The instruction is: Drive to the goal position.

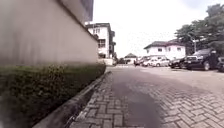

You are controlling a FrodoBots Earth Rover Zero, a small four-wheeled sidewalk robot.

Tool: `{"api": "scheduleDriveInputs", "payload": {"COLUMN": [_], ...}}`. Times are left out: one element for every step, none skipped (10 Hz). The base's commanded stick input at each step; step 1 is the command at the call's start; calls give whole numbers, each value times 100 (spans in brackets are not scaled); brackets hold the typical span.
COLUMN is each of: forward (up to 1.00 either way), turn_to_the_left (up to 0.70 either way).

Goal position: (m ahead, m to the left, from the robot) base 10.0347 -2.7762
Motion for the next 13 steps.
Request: {"api": "scheduleDriveInputs", "payload": {"forward": [69,69,69,69,69,69,69,69,69,69,69,69,69], "turn_to_the_left": [3,2,-5,-28,-20,-2,2,3,3,3,3,3,3]}}
